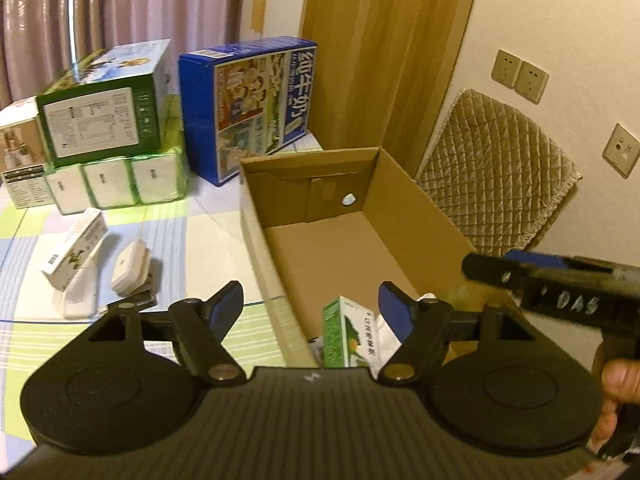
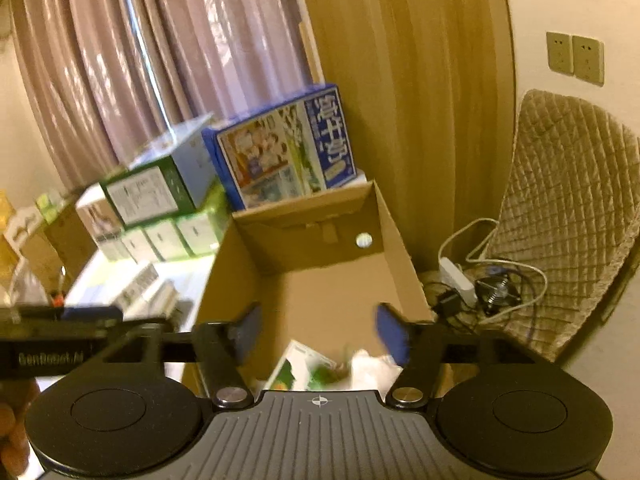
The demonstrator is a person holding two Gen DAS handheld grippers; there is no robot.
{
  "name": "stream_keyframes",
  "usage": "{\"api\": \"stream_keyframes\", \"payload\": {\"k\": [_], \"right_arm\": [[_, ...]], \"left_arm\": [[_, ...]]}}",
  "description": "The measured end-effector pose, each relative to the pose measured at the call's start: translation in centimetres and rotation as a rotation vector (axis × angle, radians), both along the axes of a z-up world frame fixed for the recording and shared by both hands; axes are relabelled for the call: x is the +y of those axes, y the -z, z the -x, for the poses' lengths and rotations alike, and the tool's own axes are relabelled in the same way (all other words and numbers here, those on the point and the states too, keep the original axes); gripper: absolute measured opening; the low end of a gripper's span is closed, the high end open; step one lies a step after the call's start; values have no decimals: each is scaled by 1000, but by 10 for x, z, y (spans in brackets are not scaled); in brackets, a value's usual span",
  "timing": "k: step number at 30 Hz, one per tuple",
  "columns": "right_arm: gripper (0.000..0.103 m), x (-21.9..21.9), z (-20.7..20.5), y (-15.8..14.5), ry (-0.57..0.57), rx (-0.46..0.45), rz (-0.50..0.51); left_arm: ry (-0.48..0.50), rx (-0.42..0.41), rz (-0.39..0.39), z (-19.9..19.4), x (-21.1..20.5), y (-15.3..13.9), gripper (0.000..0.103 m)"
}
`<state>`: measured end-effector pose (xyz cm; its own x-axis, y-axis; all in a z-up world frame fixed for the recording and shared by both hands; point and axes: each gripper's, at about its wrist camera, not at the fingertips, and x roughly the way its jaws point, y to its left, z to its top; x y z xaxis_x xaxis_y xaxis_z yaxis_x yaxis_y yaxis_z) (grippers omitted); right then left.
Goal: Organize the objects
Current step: 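Lower both items into the cardboard box and open both tools, then move both tools back to the table toward the white items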
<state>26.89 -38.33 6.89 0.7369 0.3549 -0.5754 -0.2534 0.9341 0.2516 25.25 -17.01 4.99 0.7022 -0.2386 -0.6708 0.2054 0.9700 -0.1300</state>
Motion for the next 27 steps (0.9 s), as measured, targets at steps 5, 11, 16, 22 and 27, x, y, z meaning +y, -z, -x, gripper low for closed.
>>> {"api": "stream_keyframes", "payload": {"k": [5, 11, 16, 22, 27], "right_arm": [[63, -2, 11, -5, 16, -8, -16], [63, -2, 41, -11, 31, -3, -44], [69, 8, 74, -19, 39, -14, -61], [86, 25, 110, -28, 49, -36, -45], [95, 41, 137, -30, 32, -38, -31]], "left_arm": [[-26, -5, -2, 13, 18, 0, 75], [-53, -10, -11, 35, 40, -2, 78], [-72, -6, -11, 60, 54, -6, 85], [-91, -13, -3, 100, 71, -13, 93], [-96, -12, -6, 126, 86, -18, 97]]}}
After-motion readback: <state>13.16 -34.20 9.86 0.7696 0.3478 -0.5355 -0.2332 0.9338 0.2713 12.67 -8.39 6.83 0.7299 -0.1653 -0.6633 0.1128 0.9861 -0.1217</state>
